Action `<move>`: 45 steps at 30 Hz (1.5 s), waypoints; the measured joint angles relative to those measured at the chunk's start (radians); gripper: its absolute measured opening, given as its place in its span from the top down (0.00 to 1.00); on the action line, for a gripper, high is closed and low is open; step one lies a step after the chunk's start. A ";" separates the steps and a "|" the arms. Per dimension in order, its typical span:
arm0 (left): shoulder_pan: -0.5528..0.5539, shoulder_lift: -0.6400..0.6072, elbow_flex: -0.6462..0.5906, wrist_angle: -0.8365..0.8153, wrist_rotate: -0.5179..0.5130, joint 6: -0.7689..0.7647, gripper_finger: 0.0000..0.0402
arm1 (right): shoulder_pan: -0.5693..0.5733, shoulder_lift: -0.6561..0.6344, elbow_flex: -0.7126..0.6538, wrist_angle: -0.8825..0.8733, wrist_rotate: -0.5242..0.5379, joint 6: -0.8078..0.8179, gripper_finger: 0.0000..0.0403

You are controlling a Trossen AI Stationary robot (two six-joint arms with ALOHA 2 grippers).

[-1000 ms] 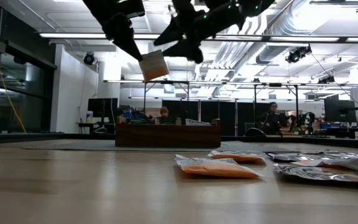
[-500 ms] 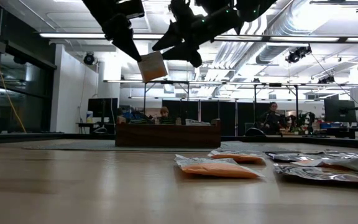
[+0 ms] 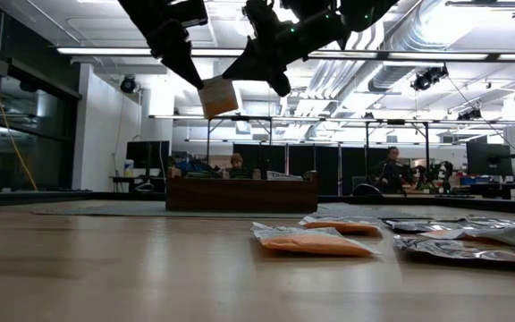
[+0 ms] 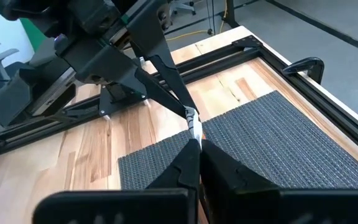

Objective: Pick & Place Tea
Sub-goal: Put the orange tea bag into the right section of the wooden organizer

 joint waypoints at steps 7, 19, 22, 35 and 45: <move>0.000 0.000 0.000 0.001 -0.003 0.000 1.00 | -0.006 0.000 0.000 0.000 -0.009 -0.001 0.99; 0.000 0.000 0.000 -0.002 -0.006 0.010 0.68 | -0.022 0.000 0.000 -0.056 0.029 -0.002 1.00; 0.000 0.000 0.000 -0.022 -0.035 0.003 0.57 | -0.032 0.000 0.000 -0.088 0.033 -0.004 1.00; 0.059 -0.037 -0.102 -0.038 -0.008 -0.143 0.50 | -0.078 -0.052 -0.010 -0.327 0.055 -0.069 1.00; 0.173 -0.137 -0.212 0.089 0.177 -0.240 0.51 | -0.125 -0.258 -0.390 0.055 -0.027 0.034 1.00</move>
